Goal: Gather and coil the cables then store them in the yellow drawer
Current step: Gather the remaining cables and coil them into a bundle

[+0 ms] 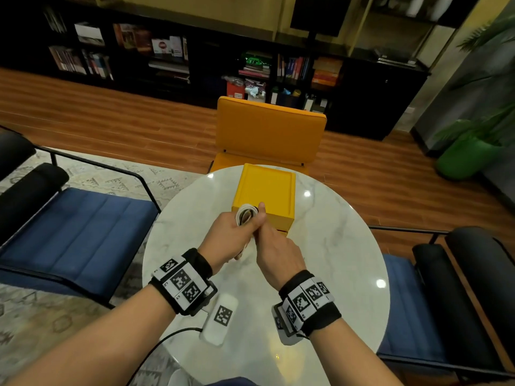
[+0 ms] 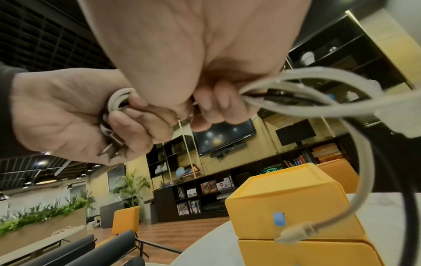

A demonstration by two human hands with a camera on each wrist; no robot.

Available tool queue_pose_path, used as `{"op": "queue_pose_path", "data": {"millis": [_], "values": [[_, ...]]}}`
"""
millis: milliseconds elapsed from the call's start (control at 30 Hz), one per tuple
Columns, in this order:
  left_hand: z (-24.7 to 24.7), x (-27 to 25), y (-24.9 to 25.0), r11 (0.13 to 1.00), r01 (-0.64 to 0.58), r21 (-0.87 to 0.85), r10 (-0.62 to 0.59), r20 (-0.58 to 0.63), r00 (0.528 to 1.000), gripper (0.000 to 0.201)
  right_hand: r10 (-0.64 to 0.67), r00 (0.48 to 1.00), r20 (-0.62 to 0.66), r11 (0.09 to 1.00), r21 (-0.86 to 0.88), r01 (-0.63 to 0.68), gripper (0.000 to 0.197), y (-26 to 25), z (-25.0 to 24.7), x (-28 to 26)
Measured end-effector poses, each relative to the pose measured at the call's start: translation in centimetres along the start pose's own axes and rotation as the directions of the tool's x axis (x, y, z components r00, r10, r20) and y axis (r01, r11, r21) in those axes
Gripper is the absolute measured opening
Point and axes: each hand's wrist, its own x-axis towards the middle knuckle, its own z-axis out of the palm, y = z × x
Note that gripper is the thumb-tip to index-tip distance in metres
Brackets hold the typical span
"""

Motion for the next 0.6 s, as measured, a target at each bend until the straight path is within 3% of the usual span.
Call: {"op": "queue_pose_path", "data": {"millis": [133,233,333,400,433,500,600], "values": [[0.0,1.2,0.0,0.983,0.095,-0.155,-0.125,-0.195,0.973,0.049,-0.053,0.994,0.091,0.998,0.041,0.049,0.085,0.5,2.0,-0.1],[-1.6,3.6,0.3,0.938,0.148,-0.313,-0.237,-0.268,0.934,0.047,-0.077,0.977,0.196,0.996,-0.029,0.084,0.071,0.8,3.3,-2.0],[-3.0,5.0,0.0,0.791,0.241,-0.562,-0.377,-0.138,0.916,0.041,-0.132,0.964,0.230,0.986,-0.065,0.151,0.053,1.1,3.1,-3.8],[-3.2,4.9,-0.3,0.729,0.314,-0.608,-0.422,-0.038,0.906,0.038,-0.230,0.942,0.245,0.962,-0.089,0.258,0.042,1.1,2.1,-4.2],[-3.0,4.7,-0.6,0.750,0.337,-0.570,-0.418,-0.012,0.909,0.037,-0.298,0.923,0.243,0.941,-0.089,0.327,0.038,1.0,1.2,-4.3],[-2.3,4.0,-1.2,0.879,0.319,-0.355,-0.340,0.003,0.940,0.037,-0.433,0.883,0.181,0.894,-0.039,0.446,0.034,0.9,-1.2,-4.3],[-0.7,2.1,-0.9,0.977,0.211,-0.033,-0.206,0.115,0.972,0.050,-0.501,0.865,-0.039,0.857,0.116,0.502,0.023,1.7,-4.6,-2.8]]}}
